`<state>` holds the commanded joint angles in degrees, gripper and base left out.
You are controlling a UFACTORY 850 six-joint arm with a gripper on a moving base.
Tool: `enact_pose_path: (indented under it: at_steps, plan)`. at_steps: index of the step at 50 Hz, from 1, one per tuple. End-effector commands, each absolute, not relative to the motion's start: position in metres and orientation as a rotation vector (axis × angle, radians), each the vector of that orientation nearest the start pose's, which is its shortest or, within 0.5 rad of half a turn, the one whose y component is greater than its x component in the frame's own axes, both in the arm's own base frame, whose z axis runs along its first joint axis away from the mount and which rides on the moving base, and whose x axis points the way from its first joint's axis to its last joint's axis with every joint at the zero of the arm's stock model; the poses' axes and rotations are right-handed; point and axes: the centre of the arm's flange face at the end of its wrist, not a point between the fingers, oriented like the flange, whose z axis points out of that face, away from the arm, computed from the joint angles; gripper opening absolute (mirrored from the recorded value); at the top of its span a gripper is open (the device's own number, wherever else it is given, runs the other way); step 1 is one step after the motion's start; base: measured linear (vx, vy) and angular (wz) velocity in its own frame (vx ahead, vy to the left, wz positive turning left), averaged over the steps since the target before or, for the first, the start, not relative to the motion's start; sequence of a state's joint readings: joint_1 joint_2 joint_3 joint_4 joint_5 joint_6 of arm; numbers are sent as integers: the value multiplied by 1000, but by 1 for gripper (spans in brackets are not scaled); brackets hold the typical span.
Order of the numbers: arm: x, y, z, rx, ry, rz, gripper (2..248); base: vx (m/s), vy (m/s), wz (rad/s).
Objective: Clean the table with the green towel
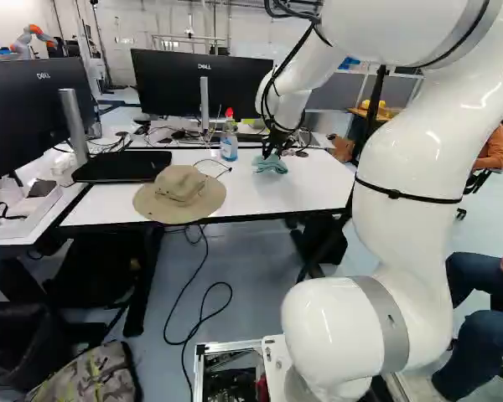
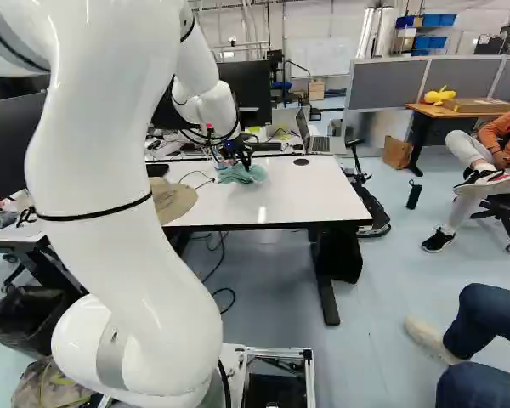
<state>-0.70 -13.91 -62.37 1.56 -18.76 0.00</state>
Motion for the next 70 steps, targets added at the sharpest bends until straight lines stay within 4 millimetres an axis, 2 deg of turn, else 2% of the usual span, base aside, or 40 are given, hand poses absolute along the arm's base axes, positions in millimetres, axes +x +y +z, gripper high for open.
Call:
enact_pose_path:
  at_steps: [42, 58, 59, 63, 64, 68, 69, 70]
  plan:
    - [557, 70, 494, -2988, -149, -794, 57, 0, 0, 0]
    - [557, 70, 494, -2988, -149, -794, 57, 0, 0, 0]
    - [557, 70, 494, -2988, -149, -794, 76, 0, 0, 0]
    - [557, 70, 494, -2988, -149, -794, 76, 0, 0, 0]
    - [557, 70, 494, -2988, -149, -794, 109, 0, 0, 0]
    - [557, 70, 494, -2988, -149, -794, 109, 0, 0, 0]
    - [557, 70, 494, -2988, -149, -794, 144, 0, 0, 0]
    - [557, 70, 494, -2988, -149, -794, 144, 0, 0, 0]
